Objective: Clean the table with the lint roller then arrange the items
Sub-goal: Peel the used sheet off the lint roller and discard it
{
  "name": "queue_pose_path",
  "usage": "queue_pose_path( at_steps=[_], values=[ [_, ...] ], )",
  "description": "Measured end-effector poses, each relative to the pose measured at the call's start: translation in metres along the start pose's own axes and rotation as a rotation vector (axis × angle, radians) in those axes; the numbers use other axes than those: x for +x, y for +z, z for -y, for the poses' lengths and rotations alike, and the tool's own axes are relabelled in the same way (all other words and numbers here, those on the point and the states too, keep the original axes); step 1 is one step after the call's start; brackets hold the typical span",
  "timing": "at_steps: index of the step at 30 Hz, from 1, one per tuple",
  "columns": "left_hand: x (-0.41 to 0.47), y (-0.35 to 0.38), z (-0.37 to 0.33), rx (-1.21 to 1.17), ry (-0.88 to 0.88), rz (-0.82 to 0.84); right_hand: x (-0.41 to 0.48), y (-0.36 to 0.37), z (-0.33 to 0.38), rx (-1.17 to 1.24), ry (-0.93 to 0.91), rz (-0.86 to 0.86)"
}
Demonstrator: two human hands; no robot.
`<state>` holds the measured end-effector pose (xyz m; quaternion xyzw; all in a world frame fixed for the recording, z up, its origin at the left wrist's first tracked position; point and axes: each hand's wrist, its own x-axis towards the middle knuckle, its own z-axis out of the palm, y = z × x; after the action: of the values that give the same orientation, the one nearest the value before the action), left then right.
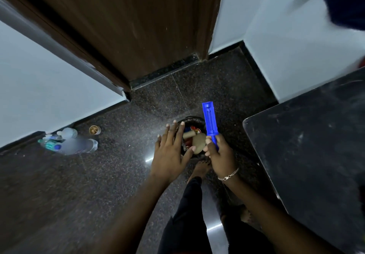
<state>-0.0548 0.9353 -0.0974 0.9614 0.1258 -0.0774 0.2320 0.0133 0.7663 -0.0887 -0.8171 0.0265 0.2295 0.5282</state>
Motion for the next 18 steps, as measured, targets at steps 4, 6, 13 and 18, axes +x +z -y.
queue_pose_path(
  at_steps=[4, 6, 13, 18],
  values=[
    [-0.019, -0.035, -0.051, -0.039, 0.03, -0.025, -0.035, -0.036, 0.035, 0.065, -0.068, -0.016],
    [-0.027, -0.047, -0.076, -0.057, 0.065, -0.023, -0.051, -0.056, 0.043, 0.058, -0.082, -0.047],
    [-0.037, -0.065, -0.163, -0.026, 0.274, 0.03, -0.108, -0.134, 0.044, 0.055, -0.104, -0.233],
    [-0.032, -0.056, -0.219, 0.027, 0.5, 0.046, -0.151, -0.189, 0.022, 0.109, -0.05, -0.434]
  ],
)
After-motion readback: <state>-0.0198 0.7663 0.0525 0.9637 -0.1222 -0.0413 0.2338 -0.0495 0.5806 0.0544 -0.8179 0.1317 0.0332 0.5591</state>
